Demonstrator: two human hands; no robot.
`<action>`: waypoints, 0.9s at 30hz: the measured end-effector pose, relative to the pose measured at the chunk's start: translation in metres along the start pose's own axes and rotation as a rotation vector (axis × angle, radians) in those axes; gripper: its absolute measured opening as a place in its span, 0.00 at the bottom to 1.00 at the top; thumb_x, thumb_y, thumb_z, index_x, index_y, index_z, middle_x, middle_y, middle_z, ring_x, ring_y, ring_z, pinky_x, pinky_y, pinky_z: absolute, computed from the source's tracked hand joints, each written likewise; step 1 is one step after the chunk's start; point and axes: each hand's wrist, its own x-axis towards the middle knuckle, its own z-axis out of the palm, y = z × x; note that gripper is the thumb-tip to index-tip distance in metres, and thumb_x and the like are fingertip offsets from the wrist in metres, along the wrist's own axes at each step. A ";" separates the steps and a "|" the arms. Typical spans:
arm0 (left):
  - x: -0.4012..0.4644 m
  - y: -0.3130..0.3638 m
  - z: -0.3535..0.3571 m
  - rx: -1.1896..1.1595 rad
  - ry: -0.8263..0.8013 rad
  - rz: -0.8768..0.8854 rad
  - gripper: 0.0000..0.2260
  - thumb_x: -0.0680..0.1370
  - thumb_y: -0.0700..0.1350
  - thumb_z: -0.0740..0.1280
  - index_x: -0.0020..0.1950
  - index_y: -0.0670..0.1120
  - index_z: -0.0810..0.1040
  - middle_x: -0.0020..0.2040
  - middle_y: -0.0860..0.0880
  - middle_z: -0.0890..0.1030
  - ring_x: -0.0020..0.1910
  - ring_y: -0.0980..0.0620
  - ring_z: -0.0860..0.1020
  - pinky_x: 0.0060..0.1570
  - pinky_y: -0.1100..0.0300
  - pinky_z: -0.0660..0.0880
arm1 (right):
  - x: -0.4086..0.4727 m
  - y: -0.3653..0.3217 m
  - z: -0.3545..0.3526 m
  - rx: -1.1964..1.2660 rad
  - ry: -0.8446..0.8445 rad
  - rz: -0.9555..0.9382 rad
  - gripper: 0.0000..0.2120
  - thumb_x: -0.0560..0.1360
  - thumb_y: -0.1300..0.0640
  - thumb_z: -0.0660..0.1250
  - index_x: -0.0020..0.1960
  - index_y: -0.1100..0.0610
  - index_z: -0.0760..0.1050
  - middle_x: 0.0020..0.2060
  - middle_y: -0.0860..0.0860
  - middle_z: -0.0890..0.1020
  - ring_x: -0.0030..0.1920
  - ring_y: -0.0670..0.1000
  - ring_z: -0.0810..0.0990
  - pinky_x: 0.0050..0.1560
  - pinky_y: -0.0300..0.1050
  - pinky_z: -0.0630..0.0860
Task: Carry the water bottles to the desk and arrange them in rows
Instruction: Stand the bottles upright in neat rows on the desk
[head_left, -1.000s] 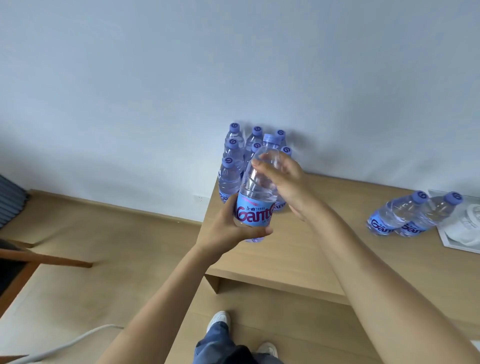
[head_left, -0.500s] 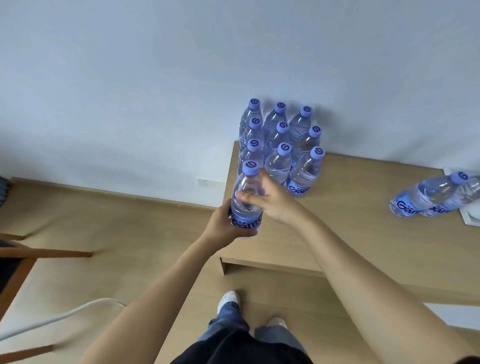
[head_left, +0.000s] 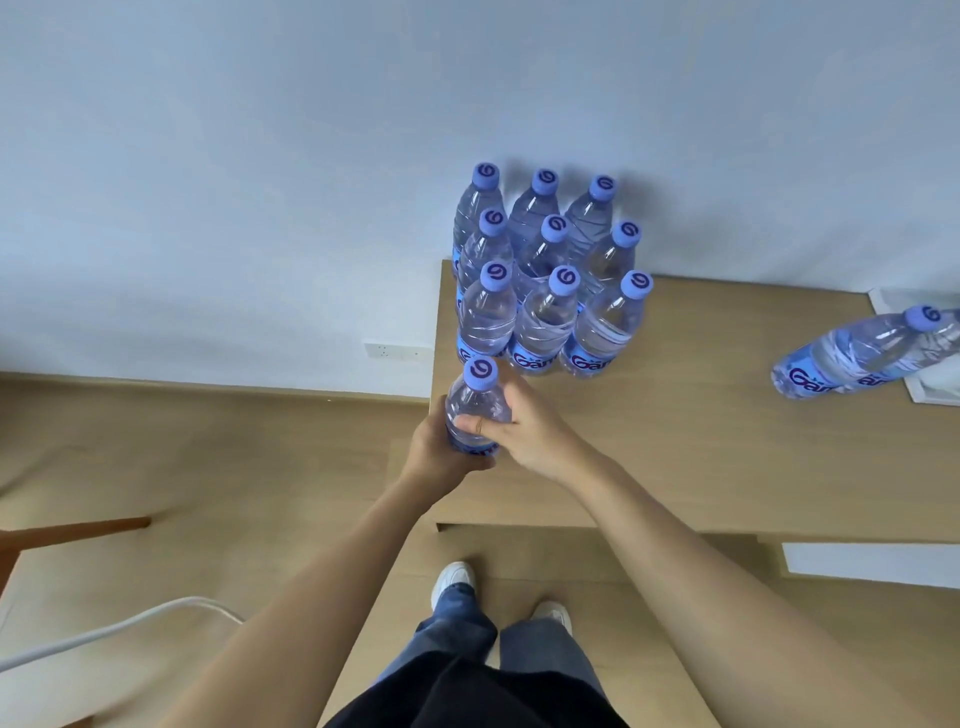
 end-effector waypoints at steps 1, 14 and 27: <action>0.003 0.000 0.000 0.008 -0.001 0.003 0.31 0.63 0.33 0.79 0.62 0.47 0.74 0.51 0.53 0.83 0.45 0.60 0.80 0.42 0.69 0.77 | 0.003 0.001 0.000 -0.008 0.016 -0.010 0.18 0.75 0.57 0.72 0.55 0.40 0.69 0.49 0.31 0.78 0.53 0.33 0.77 0.54 0.26 0.69; 0.049 0.016 0.005 0.226 0.094 0.115 0.31 0.62 0.33 0.79 0.62 0.38 0.71 0.53 0.48 0.70 0.59 0.43 0.68 0.60 0.48 0.70 | 0.035 0.001 -0.010 -0.217 0.140 -0.068 0.30 0.74 0.57 0.74 0.72 0.58 0.66 0.62 0.51 0.62 0.70 0.50 0.63 0.67 0.30 0.56; 0.052 0.019 0.006 0.204 0.087 0.109 0.34 0.62 0.34 0.79 0.64 0.39 0.70 0.57 0.43 0.71 0.60 0.46 0.68 0.60 0.52 0.70 | 0.038 0.005 -0.013 -0.197 0.132 -0.087 0.33 0.74 0.57 0.74 0.74 0.57 0.63 0.65 0.53 0.63 0.72 0.51 0.62 0.69 0.33 0.57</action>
